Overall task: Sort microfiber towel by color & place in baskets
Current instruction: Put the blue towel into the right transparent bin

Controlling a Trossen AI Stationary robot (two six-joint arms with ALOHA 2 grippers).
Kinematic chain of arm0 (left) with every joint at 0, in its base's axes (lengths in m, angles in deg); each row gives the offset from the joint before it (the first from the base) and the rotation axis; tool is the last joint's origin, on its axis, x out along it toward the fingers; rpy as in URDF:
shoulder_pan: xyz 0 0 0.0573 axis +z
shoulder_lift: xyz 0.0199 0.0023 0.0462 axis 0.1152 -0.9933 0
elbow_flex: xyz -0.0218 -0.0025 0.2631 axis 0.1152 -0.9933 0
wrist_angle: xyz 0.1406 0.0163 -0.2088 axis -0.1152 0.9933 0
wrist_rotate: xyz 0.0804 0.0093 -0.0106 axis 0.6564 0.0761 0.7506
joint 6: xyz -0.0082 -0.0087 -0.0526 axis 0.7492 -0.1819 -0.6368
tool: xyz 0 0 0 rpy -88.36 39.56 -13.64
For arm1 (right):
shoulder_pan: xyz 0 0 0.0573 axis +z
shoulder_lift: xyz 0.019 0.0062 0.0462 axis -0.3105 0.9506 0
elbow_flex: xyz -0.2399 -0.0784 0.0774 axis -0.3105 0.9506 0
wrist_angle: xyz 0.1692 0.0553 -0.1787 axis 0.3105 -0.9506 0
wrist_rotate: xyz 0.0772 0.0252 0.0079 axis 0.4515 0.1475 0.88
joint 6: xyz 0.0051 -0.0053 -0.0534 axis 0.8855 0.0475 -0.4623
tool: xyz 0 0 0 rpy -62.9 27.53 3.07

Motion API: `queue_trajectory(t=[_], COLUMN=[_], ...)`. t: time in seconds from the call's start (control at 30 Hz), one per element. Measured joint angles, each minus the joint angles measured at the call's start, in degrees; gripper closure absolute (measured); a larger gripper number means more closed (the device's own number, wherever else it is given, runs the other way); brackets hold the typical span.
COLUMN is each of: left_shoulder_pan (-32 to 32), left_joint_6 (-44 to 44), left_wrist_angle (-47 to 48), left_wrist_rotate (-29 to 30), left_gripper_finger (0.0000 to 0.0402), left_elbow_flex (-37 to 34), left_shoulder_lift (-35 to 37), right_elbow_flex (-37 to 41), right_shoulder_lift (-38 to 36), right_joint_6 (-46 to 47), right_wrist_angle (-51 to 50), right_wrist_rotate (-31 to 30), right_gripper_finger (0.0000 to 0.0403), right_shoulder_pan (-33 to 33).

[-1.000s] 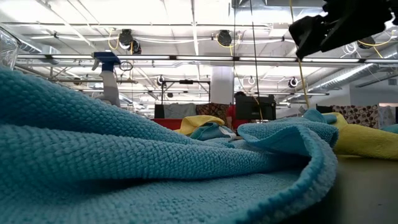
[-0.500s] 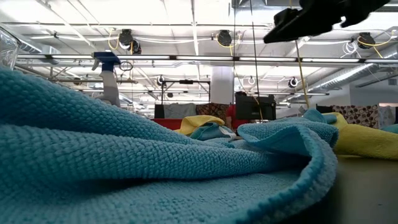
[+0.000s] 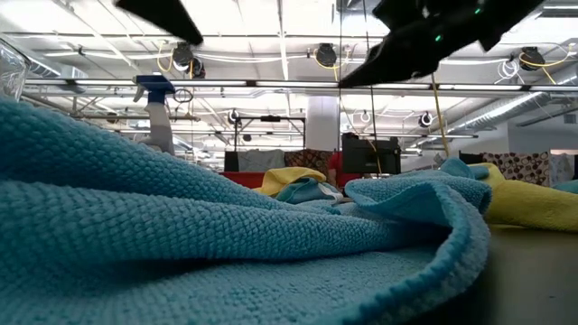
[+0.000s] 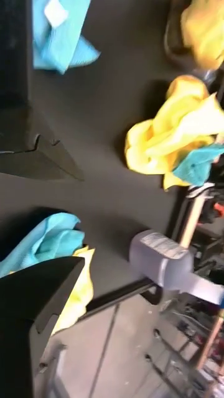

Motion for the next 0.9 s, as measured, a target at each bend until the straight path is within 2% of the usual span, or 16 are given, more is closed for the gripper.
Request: queue_trajectory(t=[0.1,0.17,0.33,0.47,0.67,0.9], left_shoulder_pan=[2.7,4.6,9.9,14.2,19.5,20.7], left_joint_6=[3.3,9.0,25.4,32.5,33.5,31.2], left_wrist_angle=[-5.8,-13.2,-34.8,-46.5,-52.2,-52.6], left_wrist_rotate=[-1.2,-3.3,-14.1,-21.6,-29.7,-32.3], left_gripper_finger=[0.0284,0.0284,0.0284,0.0284,0.0284,0.0284], left_elbow_flex=[-3.1,-4.8,-8.2,-9.4,-9.6,-9.6], left_shoulder_lift=[0.0,0.0,0.0,0.0,0.0,0.0], right_elbow_flex=[0.0,0.0,0.0,0.0,-0.2,-3.5], right_shoulder_lift=[3.6,5.7,10.1,12.8,14.9,18.7], right_joint_6=[0.2,1.3,6.0,9.2,13.3,15.2], right_wrist_angle=[2.3,3.7,7.9,11.6,15.4,13.6], right_wrist_rotate=[0.2,1.7,4.5,4.5,4.5,4.5], right_gripper_finger=[0.0204,0.0204,0.0204,0.0204,0.0204,0.0204], right_shoulder_pan=[-2.0,-3.3,-5.1,-6.2,-8.5,-11.6])
